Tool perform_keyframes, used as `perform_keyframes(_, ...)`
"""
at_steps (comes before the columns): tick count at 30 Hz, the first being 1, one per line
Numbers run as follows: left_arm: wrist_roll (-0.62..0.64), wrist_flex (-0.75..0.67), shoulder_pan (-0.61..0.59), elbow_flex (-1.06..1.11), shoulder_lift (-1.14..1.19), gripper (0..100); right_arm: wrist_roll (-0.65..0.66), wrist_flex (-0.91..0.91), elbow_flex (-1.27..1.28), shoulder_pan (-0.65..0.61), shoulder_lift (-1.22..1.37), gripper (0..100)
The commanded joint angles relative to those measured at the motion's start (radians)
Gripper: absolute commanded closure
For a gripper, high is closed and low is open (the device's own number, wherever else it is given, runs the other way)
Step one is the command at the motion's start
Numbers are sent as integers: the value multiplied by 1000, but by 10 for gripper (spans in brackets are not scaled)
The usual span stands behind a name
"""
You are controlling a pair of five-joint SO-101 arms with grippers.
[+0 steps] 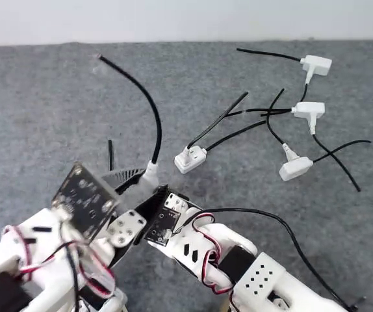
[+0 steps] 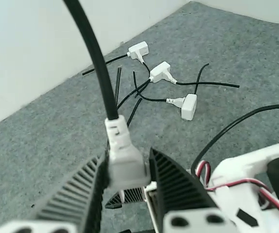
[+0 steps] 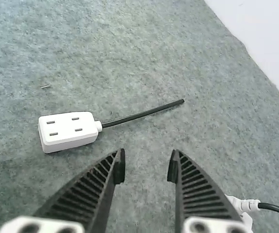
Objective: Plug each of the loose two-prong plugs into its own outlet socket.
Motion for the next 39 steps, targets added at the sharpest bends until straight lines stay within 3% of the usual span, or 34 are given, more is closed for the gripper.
perform_keyframes(1, 12, 54, 5, -85, 6, 988, 17, 1, -35, 13, 4, 841)
perform_keyframes(7, 12, 97, 5, -85, 2, 988, 17, 2, -35, 19, 4, 841)
perform_keyframes(16, 12, 23, 5, -81, 11, 988, 12, 4, -28, 22, 4, 841)
perform_keyframes(33, 12, 17, 5, -48, 6, 988, 17, -7, -2, -44, 4, 841)
perform_keyframes(39, 44, 18, 97, -70, 9, 988, 17, -7, -3, -42, 4, 841)
